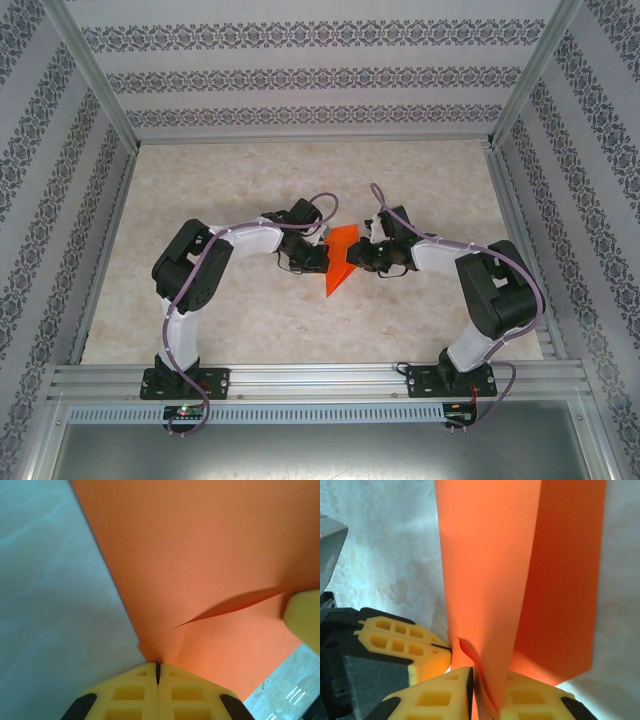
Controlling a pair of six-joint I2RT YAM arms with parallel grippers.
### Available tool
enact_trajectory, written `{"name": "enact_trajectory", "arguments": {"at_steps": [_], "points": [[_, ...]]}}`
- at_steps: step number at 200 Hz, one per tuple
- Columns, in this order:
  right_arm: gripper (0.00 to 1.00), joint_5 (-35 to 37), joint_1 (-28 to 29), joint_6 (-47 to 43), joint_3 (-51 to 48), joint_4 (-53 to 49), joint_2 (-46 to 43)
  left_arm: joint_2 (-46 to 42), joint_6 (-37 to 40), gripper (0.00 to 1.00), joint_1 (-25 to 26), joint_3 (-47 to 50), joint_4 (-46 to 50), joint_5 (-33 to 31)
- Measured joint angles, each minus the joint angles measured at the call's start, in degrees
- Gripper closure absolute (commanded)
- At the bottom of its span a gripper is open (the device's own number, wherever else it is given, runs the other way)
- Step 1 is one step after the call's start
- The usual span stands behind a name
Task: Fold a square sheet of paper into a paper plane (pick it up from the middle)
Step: Fourth fold the wing at the center of the table.
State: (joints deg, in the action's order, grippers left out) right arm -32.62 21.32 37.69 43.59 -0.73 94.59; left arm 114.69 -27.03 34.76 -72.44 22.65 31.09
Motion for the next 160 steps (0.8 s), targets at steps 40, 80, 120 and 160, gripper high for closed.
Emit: {"name": "enact_trajectory", "arguments": {"at_steps": [40,80,120,160], "points": [[0.82,0.04,0.74,-0.11,0.00,-2.45,-1.66,0.22,1.09,0.93,0.00,-0.55,0.74,-0.11],[0.86,0.02,1.09,-0.48,0.07,-4.83,-4.11,0.57,1.55,0.93,0.00,-1.09,1.44,-0.07],[0.93,0.04,1.46,-0.87,0.74,-5.97,-3.26,0.76,1.99,0.93,0.00,-1.55,1.99,-0.07],[0.93,0.09,2.21,-1.09,1.92,-6.36,-2.01,0.85,2.40,0.93,0.00,-1.75,2.27,-0.07]]}}
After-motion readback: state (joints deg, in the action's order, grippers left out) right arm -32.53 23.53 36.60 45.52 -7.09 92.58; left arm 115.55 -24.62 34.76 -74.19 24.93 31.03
